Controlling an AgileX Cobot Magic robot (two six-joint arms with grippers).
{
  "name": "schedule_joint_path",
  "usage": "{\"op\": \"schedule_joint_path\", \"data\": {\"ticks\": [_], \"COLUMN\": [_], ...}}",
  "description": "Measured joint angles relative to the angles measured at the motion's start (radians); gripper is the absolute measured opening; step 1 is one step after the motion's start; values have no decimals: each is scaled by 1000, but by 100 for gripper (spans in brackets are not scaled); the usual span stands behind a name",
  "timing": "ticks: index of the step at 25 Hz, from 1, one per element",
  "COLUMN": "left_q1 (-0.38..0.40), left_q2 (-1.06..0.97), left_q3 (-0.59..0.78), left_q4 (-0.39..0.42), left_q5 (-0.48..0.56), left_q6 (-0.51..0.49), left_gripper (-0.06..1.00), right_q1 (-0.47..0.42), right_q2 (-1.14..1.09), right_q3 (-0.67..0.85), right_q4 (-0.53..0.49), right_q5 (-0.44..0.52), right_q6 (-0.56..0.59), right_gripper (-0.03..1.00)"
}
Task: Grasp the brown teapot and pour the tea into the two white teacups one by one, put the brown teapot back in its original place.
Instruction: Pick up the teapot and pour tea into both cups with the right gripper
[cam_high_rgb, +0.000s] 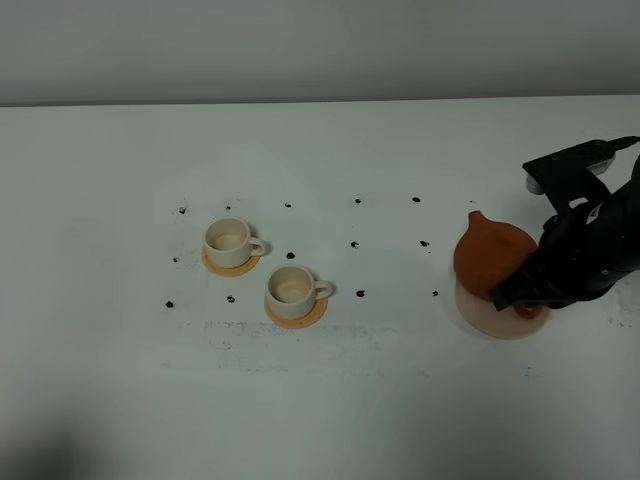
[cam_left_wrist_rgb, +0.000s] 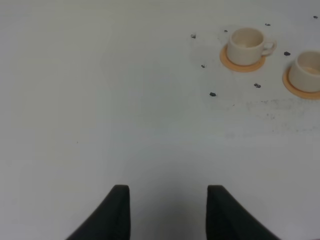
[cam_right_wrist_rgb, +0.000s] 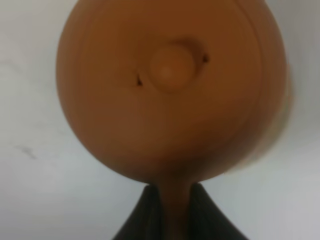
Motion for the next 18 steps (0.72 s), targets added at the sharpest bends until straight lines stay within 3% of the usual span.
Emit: {"op": "schedule_joint_path", "data": {"ticks": [18], "left_q1": [0], "left_q2": [0], "left_q3": [0], "left_q4": [0], "left_q5": [0], "left_q6": [0], "left_gripper": [37], "right_q1": [226], "right_q2": [-38], "right_q3": [0], "right_q4": [-16], "right_q5": [-73], "right_q6": [-2], "right_gripper": [9]}}
